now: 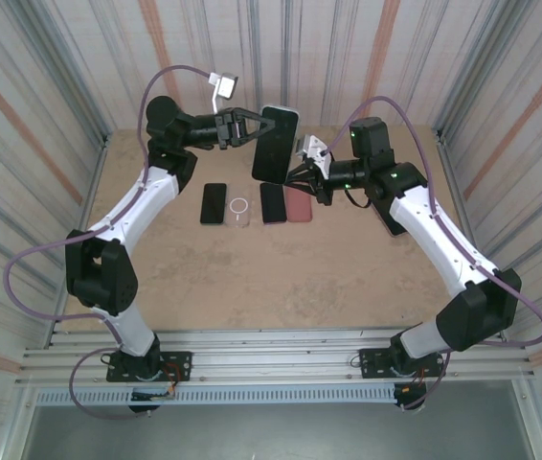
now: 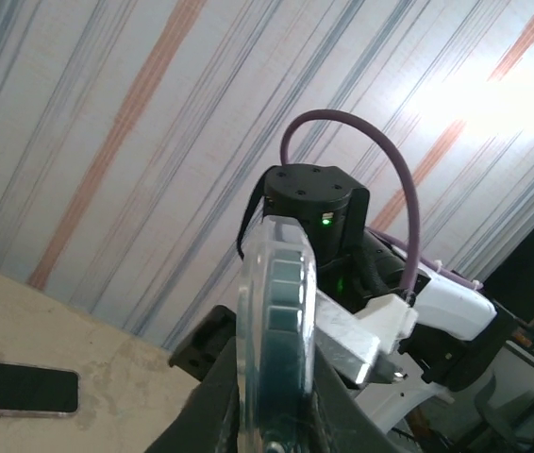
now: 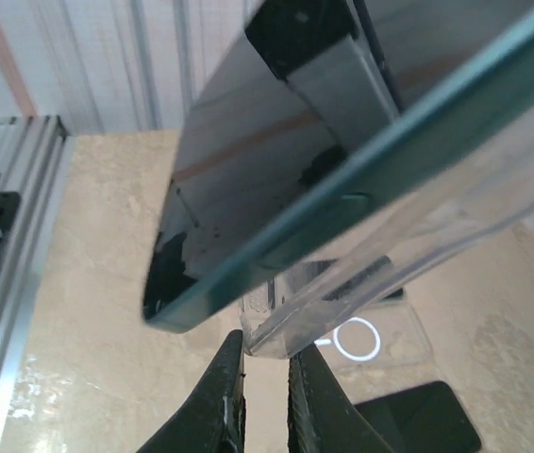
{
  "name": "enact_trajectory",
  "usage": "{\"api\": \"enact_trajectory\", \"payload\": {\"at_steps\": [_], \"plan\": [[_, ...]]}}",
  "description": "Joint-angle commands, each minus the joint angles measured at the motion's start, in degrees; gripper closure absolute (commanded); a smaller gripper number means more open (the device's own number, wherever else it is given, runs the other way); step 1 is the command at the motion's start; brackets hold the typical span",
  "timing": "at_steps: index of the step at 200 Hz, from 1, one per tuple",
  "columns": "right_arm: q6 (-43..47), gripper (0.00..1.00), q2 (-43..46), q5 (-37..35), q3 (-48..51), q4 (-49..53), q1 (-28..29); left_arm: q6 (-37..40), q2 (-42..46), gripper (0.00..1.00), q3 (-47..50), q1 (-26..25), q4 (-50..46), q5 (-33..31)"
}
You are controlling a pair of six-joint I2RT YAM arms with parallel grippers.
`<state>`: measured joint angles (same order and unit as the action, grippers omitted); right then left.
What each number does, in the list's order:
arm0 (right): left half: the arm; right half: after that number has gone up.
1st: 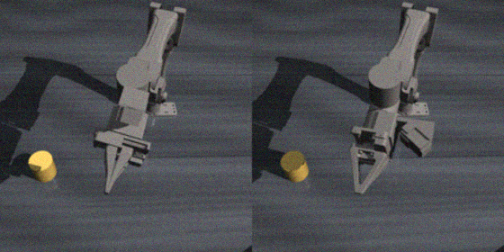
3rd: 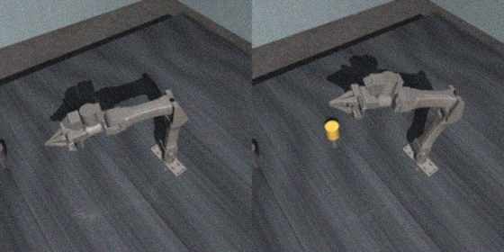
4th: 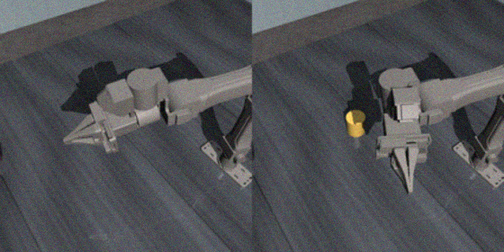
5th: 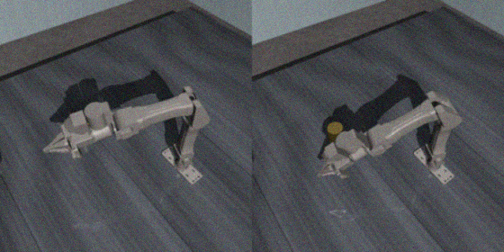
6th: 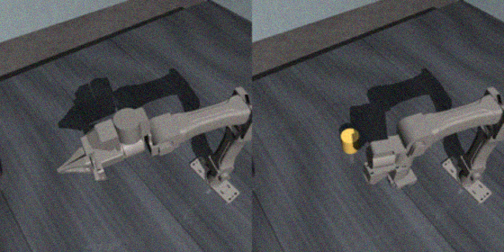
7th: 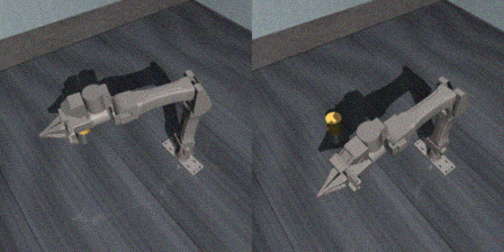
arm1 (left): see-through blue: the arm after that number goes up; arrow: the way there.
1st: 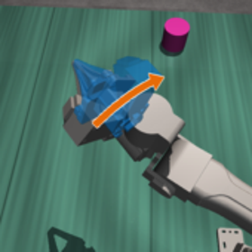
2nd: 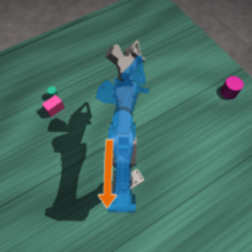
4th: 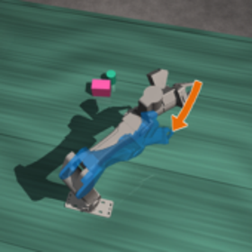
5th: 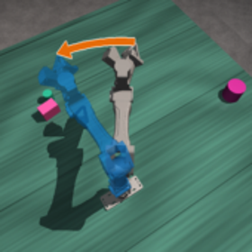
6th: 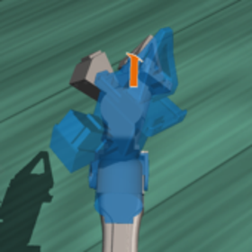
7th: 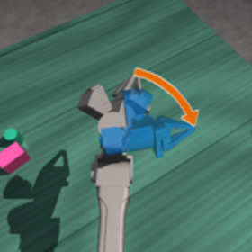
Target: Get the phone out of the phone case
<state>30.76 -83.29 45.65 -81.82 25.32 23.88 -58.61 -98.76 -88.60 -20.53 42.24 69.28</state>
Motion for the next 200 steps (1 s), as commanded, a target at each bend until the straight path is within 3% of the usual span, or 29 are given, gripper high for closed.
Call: {"api": "enact_trajectory", "payload": {"at_steps": [1, 53, 85, 134, 166, 200], "plan": [[1.76, 0.93, 0.49, -5.44, -0.03, -6.95, -0.15, -5.09, 1.53, 1.0, -0.79, -2.92, -2.06, 2.27], [-6.02, 0.9, 2.11, -1.14, 1.59, -11.89, -1.19, -0.54, 2.5, 1.0, -1.0, -2.93, -7.86, 0.68], [-15.42, 0.84, 4.3, 0.58, 5.99, -17.12, -2.82, 0.16, 3.87, 1.0, 0.1, -0.91, -12.99, -6.42], [-46.52, 0.65, 8.38, -2.17, 17.37, -35.37, -7.24, -5.24, 5.58, 1.0, 0.34, 0.14, -20.17, -17.58], [-68.23, 0.57, 9.67, -6.1, 24.36, -48.2, -8.1, -13.71, 5.99, 1.0, 3.64, 0.41, -18.07, -24.03], [-78.85, 0.56, 10.43, -10.56, 28.41, -54.75, -6.18, -17.85, 6.1, 1.0, 6.19, 0.28, -15.76, -27.78]]}}
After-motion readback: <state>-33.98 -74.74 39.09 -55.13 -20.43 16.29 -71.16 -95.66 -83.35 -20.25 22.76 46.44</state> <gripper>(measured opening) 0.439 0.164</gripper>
